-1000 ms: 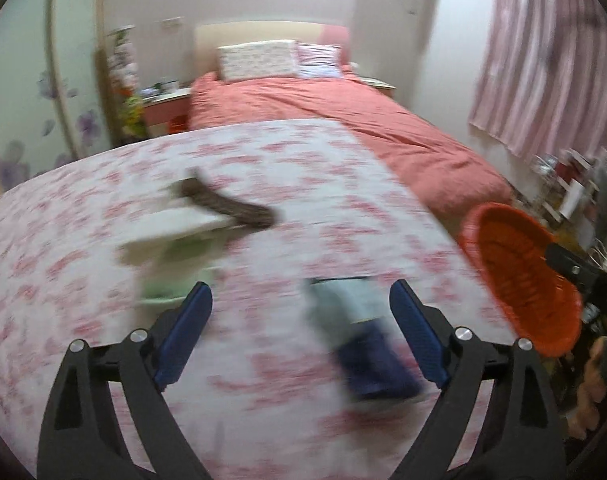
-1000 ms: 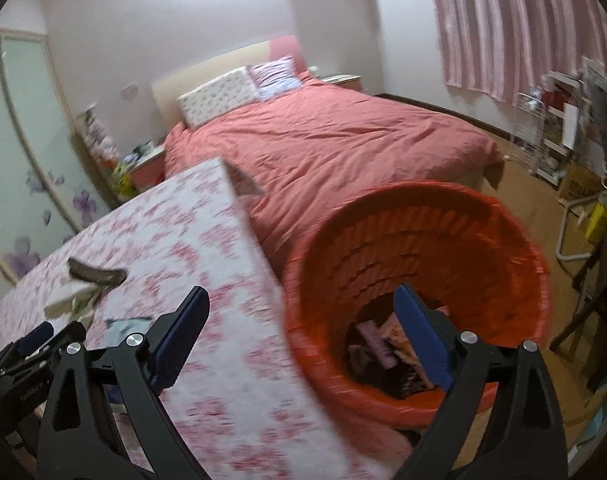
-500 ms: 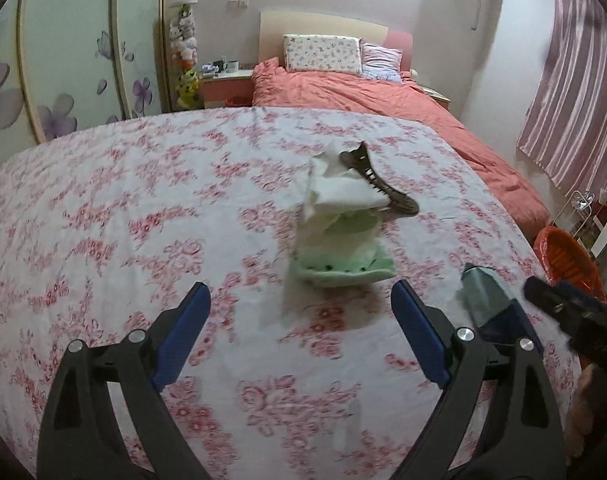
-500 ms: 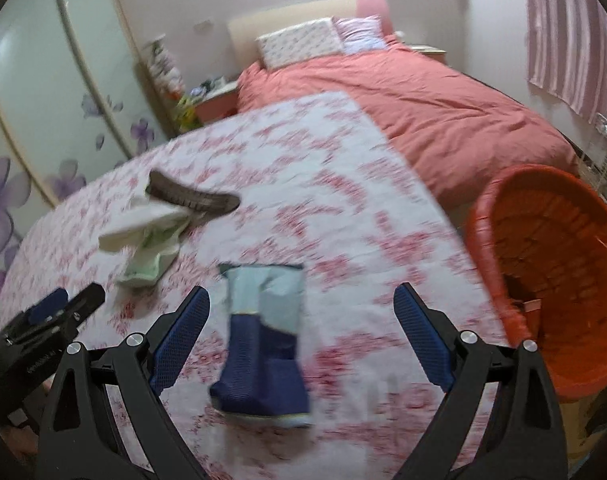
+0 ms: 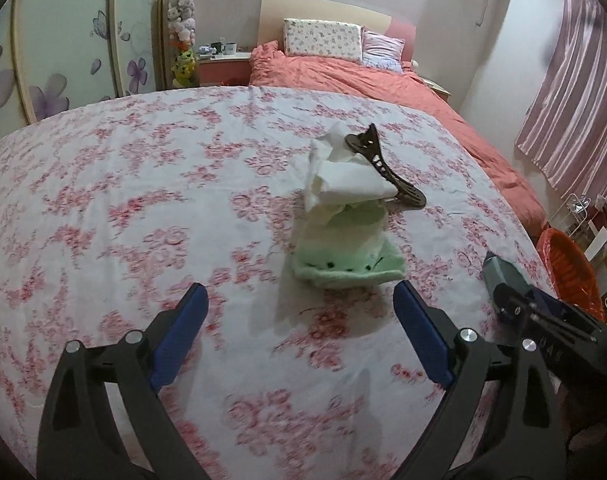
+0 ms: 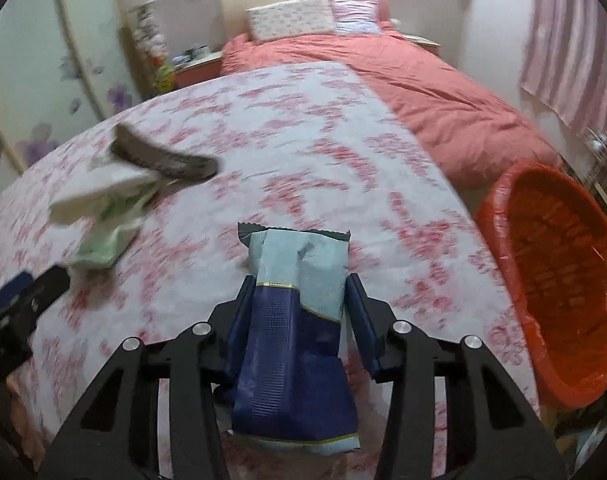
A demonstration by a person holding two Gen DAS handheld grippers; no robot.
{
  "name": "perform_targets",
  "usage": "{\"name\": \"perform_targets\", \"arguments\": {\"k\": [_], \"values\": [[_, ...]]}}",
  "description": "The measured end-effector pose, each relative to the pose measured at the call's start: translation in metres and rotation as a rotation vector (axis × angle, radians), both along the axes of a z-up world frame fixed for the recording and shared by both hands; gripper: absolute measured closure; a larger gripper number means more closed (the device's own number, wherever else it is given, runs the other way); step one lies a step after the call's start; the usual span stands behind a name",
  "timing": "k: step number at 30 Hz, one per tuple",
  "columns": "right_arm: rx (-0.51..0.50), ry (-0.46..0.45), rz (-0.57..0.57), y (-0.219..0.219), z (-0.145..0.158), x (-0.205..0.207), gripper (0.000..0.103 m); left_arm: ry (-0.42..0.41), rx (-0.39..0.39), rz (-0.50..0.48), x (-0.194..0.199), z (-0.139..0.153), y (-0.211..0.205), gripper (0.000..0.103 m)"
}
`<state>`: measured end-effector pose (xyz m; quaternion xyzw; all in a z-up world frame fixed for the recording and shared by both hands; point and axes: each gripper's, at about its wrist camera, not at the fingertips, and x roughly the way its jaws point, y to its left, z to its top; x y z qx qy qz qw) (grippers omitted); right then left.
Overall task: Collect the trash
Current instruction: 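Grasp the green sock with the left tool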
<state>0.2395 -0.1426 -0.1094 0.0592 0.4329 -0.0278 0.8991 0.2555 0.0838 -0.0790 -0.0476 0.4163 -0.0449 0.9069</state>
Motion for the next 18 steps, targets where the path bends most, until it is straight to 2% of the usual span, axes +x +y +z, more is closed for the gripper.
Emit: {"name": "perform_targets", "arguments": {"k": [4, 9, 10, 11, 12, 14, 18], "values": [[-0.012, -0.019, -0.017, -0.007, -0.001, 0.001, 0.057, 0.008, 0.024, -0.013, 0.015, -0.005, -0.017, 0.011], [-0.021, -0.020, -0.017, -0.006, -0.001, 0.003, 0.057, 0.034, 0.054, 0.016, 0.040, -0.013, -0.032, 0.011], [-0.021, -0.020, -0.017, -0.006, -0.001, 0.003, 0.057, 0.038, 0.058, 0.020, 0.043, -0.015, -0.033, 0.013], [-0.022, -0.020, -0.018, -0.006, -0.001, 0.003, 0.057, 0.045, 0.067, 0.024, 0.047, -0.017, -0.034, 0.020], [-0.021, -0.021, -0.018, -0.006, -0.001, 0.003, 0.057, 0.060, 0.084, 0.029, 0.051, -0.019, -0.035, 0.020], [-0.023, -0.021, -0.017, -0.006, -0.002, 0.003, 0.057, 0.054, 0.097, 0.023, 0.052, -0.017, -0.033, 0.032], [-0.029, -0.015, -0.008, -0.004, -0.001, 0.009, 0.057, 0.050, 0.117, 0.045, 0.048, -0.015, -0.015, 0.033]]}}
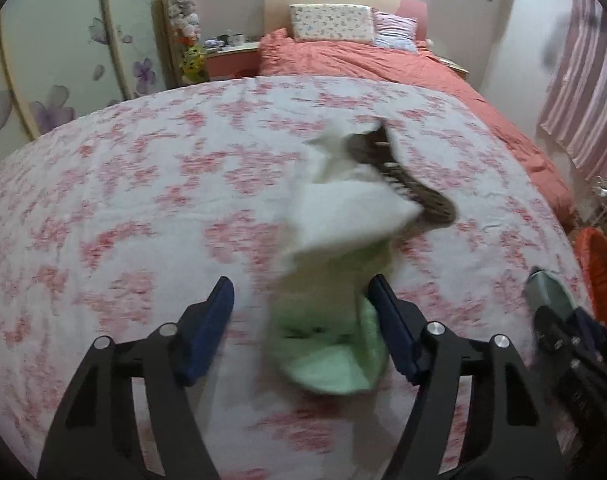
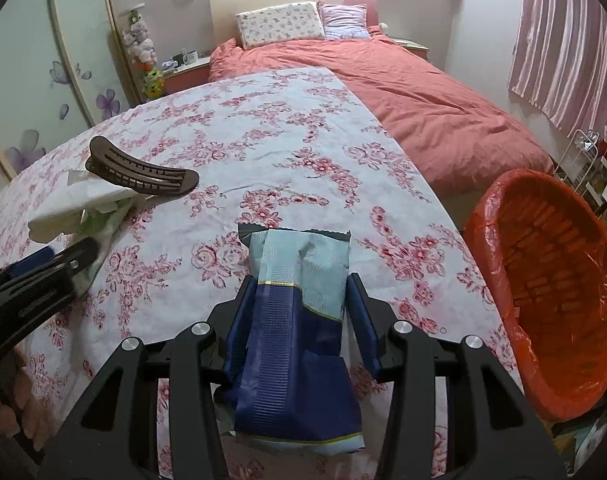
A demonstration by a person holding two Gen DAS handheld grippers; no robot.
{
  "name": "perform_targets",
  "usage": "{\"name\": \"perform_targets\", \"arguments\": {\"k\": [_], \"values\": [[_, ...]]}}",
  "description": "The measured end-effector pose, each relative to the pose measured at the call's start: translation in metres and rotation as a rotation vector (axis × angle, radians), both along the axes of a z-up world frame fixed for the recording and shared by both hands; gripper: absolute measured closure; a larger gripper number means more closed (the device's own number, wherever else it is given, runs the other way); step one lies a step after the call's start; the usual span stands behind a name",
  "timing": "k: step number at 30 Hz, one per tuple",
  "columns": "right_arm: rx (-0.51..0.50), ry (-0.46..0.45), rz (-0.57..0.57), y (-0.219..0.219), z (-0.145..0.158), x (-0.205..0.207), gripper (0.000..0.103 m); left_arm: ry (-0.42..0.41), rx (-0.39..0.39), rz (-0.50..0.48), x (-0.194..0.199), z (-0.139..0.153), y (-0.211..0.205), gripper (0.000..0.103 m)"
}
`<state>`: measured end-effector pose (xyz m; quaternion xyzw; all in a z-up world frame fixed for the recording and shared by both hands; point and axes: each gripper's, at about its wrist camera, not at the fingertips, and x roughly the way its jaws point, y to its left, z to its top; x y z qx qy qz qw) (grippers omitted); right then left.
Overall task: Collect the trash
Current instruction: 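Grasp the green sock with the left tool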
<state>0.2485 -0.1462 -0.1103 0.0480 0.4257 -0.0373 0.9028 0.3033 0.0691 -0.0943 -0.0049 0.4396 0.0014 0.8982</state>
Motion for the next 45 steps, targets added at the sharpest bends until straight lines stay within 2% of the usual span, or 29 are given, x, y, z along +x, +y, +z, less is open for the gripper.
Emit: {"name": "perform_targets", "arguments": {"k": [6, 17, 45], "values": [[-0.031, 0.006, 0.005, 0.006, -0.001, 0.004, 0.052, -0.001, -0.025, 0.049, -0.006, 0.000, 0.031, 0.030], [-0.024, 0.009, 0.018, 0.007, -0.001, 0.005, 0.044, -0.002, -0.060, 0.049, -0.008, -0.001, 0.034, 0.023], [-0.018, 0.009, 0.020, 0.008, -0.002, 0.005, 0.040, -0.005, -0.088, 0.039, -0.008, -0.001, 0.035, 0.016]]}}
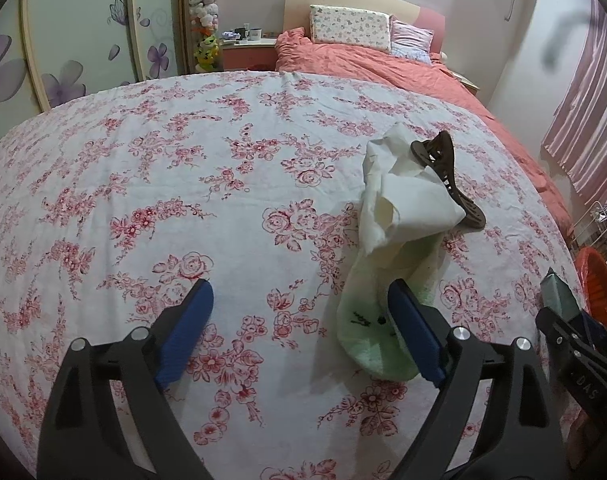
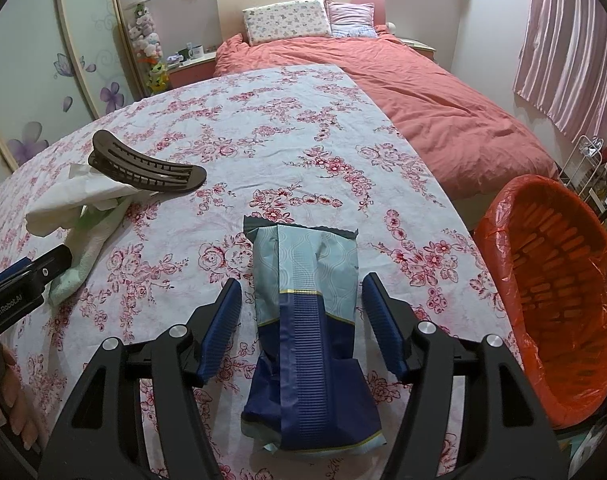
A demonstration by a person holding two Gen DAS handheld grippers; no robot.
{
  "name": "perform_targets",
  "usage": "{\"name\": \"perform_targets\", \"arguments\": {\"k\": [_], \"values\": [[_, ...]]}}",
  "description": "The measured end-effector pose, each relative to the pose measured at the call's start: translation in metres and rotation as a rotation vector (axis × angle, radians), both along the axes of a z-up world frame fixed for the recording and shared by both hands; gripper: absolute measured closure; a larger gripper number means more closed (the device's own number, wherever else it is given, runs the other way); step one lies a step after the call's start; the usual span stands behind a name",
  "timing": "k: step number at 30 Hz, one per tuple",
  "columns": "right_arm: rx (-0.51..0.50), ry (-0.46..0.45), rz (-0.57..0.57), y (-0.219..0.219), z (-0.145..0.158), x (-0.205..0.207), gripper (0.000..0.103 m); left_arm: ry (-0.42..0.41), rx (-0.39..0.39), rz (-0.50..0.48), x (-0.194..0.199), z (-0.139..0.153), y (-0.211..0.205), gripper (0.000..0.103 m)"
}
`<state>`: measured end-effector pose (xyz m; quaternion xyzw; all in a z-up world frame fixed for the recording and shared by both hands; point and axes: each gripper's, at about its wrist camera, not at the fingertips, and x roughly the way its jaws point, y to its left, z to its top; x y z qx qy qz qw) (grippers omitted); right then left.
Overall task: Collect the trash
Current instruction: 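Grasp the green sock with the left tool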
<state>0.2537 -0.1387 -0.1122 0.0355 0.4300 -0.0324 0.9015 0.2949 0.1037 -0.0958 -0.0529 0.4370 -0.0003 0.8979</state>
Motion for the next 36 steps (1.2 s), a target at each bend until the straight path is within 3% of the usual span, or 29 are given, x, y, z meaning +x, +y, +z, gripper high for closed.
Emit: {"name": "perform_targets", "arguments": {"k": [4, 12, 15, 18, 20, 21, 23, 24, 26, 29, 36], "values": [[0.002, 0.000, 0.004, 0.001, 0.000, 0.000, 0.038, -0.043, -0.107, -0.053, -0.008, 0.005, 0.001, 0.024], [0.012, 0.000, 0.013, 0.002, -0.001, 0.001, 0.036, -0.009, -0.039, -0.136, 0.002, 0.002, -0.034, 0.026], [0.016, -0.001, 0.013, 0.003, -0.001, 0.001, 0.036, -0.003, 0.028, -0.147, 0.008, 0.001, -0.047, 0.029], [0.017, -0.001, 0.013, 0.001, -0.001, 0.000, 0.036, -0.001, 0.084, -0.153, 0.014, 0.000, -0.056, 0.046], [0.017, -0.001, 0.013, 0.001, -0.001, 0.000, 0.036, -0.010, 0.105, -0.166, 0.015, 0.001, -0.061, 0.072], [0.014, -0.002, 0.010, 0.001, -0.001, 0.000, 0.038, -0.014, 0.096, -0.175, 0.014, 0.002, -0.061, 0.078], [0.010, -0.008, -0.009, -0.002, 0.000, -0.002, 0.052, -0.015, 0.063, -0.184, 0.013, 0.003, -0.058, 0.088], [0.023, -0.014, -0.012, -0.004, 0.000, -0.003, 0.053, -0.014, 0.056, -0.183, 0.012, 0.004, -0.056, 0.089], [0.042, -0.022, -0.007, -0.007, 0.001, -0.004, 0.067, -0.018, 0.028, -0.181, 0.009, 0.009, -0.050, 0.091], [0.082, -0.019, -0.004, -0.013, 0.002, -0.005, 0.073, -0.050, 0.011, -0.173, 0.001, 0.023, -0.040, 0.092], [0.137, -0.084, 0.034, -0.006, 0.032, -0.017, 0.076, -0.160, -0.014, -0.146, -0.026, 0.073, -0.012, 0.092]]}}
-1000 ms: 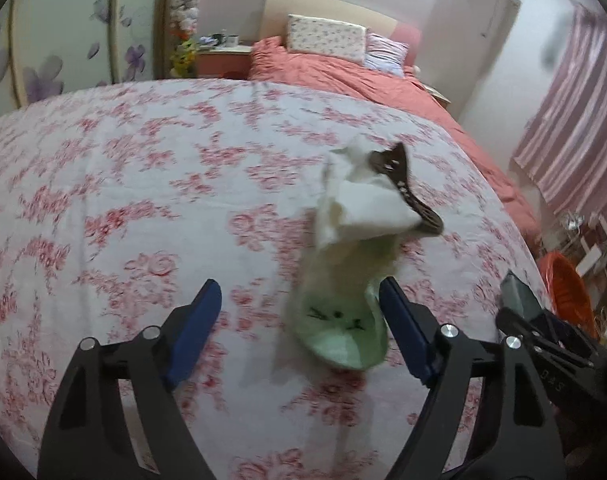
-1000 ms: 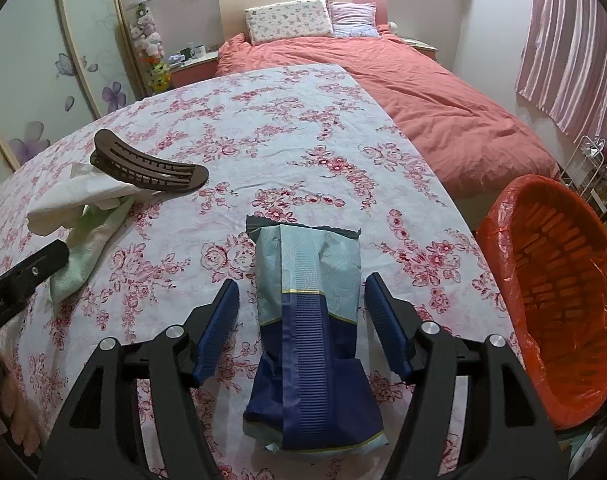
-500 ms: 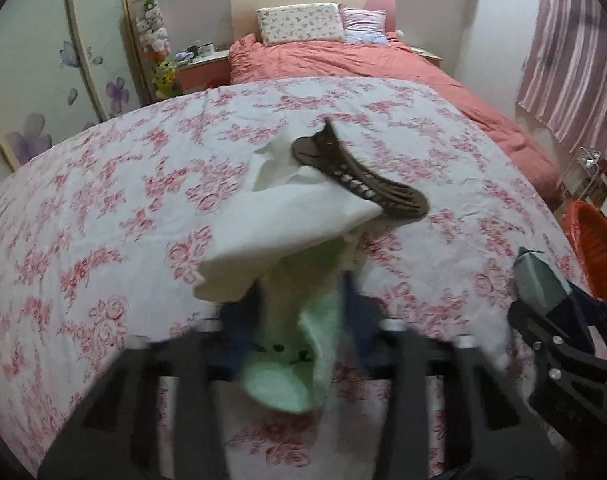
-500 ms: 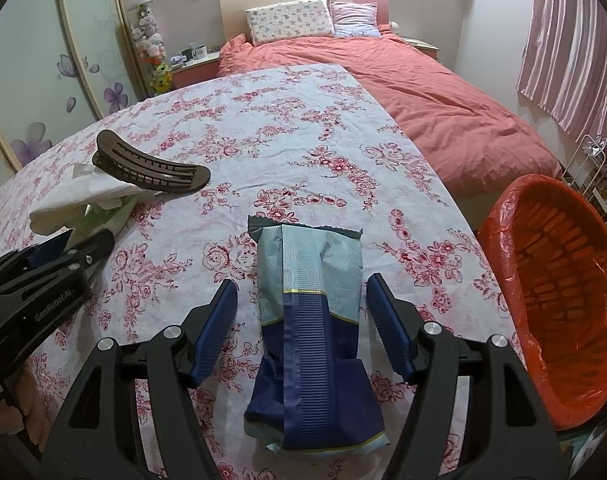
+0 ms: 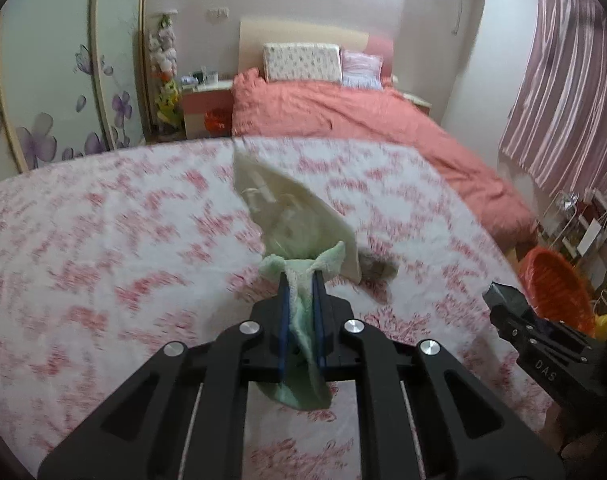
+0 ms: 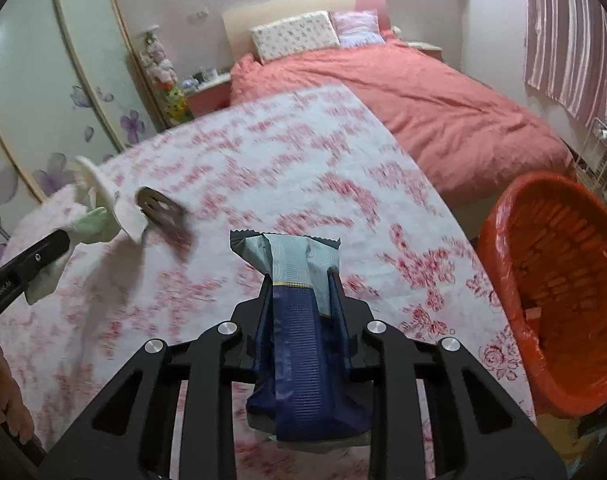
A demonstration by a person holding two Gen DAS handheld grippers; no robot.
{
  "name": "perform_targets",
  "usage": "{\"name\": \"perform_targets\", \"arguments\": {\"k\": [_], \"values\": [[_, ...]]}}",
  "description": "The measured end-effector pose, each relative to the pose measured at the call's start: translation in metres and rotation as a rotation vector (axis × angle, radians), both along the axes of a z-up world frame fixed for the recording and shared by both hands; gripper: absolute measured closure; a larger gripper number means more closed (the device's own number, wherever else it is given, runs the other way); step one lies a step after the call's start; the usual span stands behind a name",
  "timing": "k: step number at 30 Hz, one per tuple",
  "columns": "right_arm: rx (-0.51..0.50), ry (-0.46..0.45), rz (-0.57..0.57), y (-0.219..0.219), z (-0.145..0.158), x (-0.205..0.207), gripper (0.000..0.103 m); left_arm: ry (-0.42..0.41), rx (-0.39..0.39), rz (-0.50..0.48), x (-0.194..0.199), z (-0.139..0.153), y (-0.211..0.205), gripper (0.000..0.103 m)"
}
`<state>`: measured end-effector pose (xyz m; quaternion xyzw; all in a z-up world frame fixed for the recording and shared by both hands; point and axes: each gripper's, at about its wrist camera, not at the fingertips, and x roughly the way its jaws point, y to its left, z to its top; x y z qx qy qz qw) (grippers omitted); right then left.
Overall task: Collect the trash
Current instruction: 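Carry blue packet and green sock over the orange basket and release both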
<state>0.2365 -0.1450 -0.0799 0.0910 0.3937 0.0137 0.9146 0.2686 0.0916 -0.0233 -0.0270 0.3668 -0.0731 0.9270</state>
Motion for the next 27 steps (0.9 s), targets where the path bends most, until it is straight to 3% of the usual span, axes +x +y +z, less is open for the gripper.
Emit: {"name": "perform_targets", "arguments": {"k": [14, 27], "values": [[0.000, -0.141, 0.020, 0.010, 0.058, -0.031, 0.076, -0.106, -0.047, -0.005, -0.042, 0.060, 0.009, 0.092], [0.004, -0.218, -0.054, -0.027, 0.083, -0.055, 0.076, -0.148, -0.059, -0.071, -0.061, 0.083, -0.034, 0.092]]}}
